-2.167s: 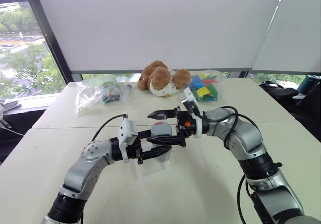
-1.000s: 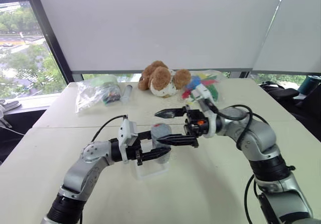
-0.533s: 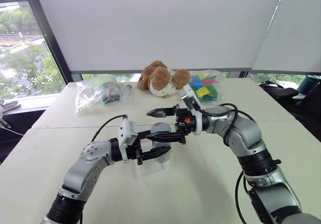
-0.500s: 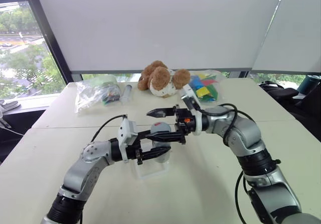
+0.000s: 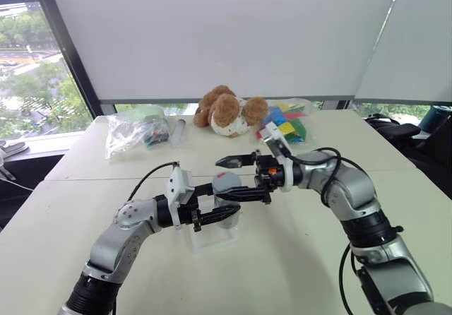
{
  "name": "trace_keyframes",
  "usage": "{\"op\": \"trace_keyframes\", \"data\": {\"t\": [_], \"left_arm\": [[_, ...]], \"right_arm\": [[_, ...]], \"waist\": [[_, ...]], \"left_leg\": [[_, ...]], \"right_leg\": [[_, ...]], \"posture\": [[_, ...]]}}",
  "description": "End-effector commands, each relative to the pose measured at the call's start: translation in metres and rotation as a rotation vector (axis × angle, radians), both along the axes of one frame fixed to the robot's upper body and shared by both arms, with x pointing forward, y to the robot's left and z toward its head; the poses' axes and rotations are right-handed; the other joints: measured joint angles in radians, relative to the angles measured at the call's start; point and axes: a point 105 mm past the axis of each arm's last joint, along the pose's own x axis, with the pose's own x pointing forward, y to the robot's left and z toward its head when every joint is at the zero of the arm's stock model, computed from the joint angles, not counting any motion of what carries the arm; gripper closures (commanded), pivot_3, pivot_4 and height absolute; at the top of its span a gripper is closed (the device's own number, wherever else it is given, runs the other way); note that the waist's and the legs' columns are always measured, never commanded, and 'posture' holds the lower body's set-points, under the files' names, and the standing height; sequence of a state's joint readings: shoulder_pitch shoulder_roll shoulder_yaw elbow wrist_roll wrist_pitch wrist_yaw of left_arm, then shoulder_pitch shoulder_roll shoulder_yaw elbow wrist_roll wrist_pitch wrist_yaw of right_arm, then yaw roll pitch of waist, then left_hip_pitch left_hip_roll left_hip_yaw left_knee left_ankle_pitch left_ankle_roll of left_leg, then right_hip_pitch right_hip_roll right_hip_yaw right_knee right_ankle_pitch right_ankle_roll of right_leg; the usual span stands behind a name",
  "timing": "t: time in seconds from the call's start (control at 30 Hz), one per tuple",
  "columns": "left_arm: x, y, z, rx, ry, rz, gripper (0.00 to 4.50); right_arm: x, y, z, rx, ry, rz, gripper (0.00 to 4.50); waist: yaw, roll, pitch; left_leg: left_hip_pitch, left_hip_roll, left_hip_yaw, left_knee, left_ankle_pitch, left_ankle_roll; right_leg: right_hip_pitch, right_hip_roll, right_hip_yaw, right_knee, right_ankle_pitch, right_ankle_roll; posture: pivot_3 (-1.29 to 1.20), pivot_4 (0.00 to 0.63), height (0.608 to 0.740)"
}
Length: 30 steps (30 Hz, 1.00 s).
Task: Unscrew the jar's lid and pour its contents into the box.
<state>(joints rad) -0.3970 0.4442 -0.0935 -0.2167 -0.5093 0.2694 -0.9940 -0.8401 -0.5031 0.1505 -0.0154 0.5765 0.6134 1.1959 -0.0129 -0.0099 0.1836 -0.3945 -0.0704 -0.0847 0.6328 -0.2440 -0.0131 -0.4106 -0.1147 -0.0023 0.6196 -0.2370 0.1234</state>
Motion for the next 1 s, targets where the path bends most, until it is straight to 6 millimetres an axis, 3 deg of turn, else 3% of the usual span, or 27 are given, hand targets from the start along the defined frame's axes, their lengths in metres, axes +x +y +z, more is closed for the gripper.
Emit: {"op": "trace_keyframes", "data": {"t": [0.03, 0.7, 0.83, 1.0], "left_arm": [[-0.009, -0.003, 0.012, -0.022, -0.063, -0.043, 2.30], [-0.010, -0.002, 0.012, -0.017, -0.060, -0.044, 2.30], [-0.010, -0.001, 0.013, -0.017, -0.062, -0.043, 2.30], [-0.010, -0.001, 0.012, -0.015, -0.060, -0.044, 2.30]], "right_arm": [[0.008, -0.017, 0.010, 0.027, -0.015, -0.072, 0.10], [0.004, -0.045, 0.006, 0.065, 0.049, -0.085, 0.10], [-0.011, -0.054, 0.012, 0.084, 0.063, -0.014, 0.10], [-0.025, -0.047, 0.020, 0.077, 0.073, 0.062, 0.10]], "waist": [[0.000, 0.000, 0.000], [0.001, 0.000, 0.000], [0.003, 0.000, 0.000], [0.000, 0.000, 0.000]], "left_leg": [[0.000, 0.000, 0.000, 0.000, 0.000, 0.000], [0.000, 0.000, 0.000, 0.000, 0.000, 0.000], [0.000, 0.000, 0.000, 0.000, 0.000, 0.000], [0.000, 0.000, 0.000, 0.000, 0.000, 0.000]], "right_leg": [[0.000, 0.000, 0.000, 0.000, 0.000, 0.000], [0.000, 0.000, 0.000, 0.000, 0.000, 0.000], [0.001, 0.000, 0.000, -0.001, 0.000, 0.000], [0.001, 0.000, 0.000, 0.000, 0.000, 0.000]], "posture": [[0.00, 0.150, 0.740], [0.00, 0.150, 0.740], [0.00, 0.150, 0.740], [0.00, 0.150, 0.740]]}}
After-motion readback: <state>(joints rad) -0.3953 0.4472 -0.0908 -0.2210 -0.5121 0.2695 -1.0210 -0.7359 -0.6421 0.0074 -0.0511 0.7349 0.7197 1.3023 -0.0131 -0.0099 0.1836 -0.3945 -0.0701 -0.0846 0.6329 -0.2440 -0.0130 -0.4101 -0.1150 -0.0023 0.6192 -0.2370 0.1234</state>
